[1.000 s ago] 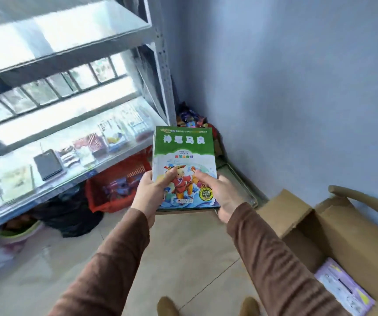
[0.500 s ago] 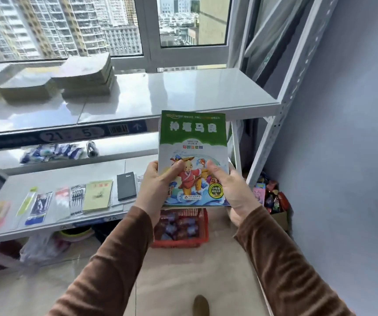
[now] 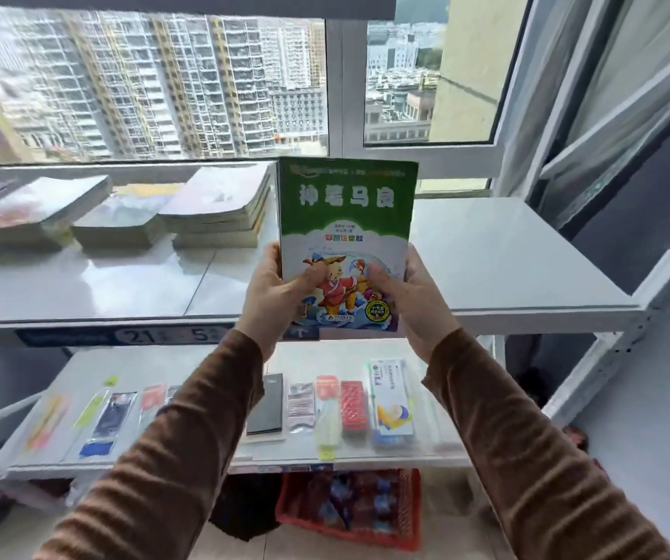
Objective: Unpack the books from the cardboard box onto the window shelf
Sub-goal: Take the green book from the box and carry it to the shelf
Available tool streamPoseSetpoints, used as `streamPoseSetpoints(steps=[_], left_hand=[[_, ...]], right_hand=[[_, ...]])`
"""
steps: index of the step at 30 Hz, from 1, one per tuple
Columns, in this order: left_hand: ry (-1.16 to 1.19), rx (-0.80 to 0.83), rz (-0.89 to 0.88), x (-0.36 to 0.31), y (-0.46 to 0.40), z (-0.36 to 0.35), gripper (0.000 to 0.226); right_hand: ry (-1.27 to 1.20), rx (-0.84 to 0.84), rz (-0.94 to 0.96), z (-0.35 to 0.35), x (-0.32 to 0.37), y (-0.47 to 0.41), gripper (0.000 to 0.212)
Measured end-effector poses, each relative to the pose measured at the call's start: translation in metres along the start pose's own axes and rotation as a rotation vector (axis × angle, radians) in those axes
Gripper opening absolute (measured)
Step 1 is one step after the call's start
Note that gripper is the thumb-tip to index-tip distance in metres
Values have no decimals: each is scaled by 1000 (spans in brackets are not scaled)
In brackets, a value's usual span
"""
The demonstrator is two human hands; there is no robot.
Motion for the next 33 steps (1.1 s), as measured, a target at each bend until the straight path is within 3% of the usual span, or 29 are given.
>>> streamPoseSetpoints(steps=[10, 15, 20, 23, 27, 30, 33], left_hand=[[-417, -55, -310, 8, -126, 31, 62], [-305, 82, -272, 29, -148, 27, 65], [-409, 259, -241, 51, -156, 28, 63], [-386, 265, -194, 65, -159, 29, 59], [-342, 268, -158, 62, -170, 29, 58], [-265, 281, -45, 56, -186, 30, 52], [-185, 220, 129, 53, -205, 34, 44]], right_hand=[[291, 20, 181, -10, -6, -117, 44], [324, 26, 163, -1, -18, -132, 51], [471, 121, 45, 17, -29, -145, 64], [465, 160, -42, 28, -37, -151, 64], [470, 127, 12, 31, -29, -160, 57], [312, 82, -31, 29, -23, -177, 50], [80, -77, -135, 22, -26, -198, 42]])
Point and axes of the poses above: each hand's wrist, its own y-axis away from the middle knuckle, its own z-axis out of the back of the hand, x = y × z, the point moved 7 cm from there along -y, towards the middle knuckle, and after that the axes turned 15 degrees about -y, right-handed, at the moved point
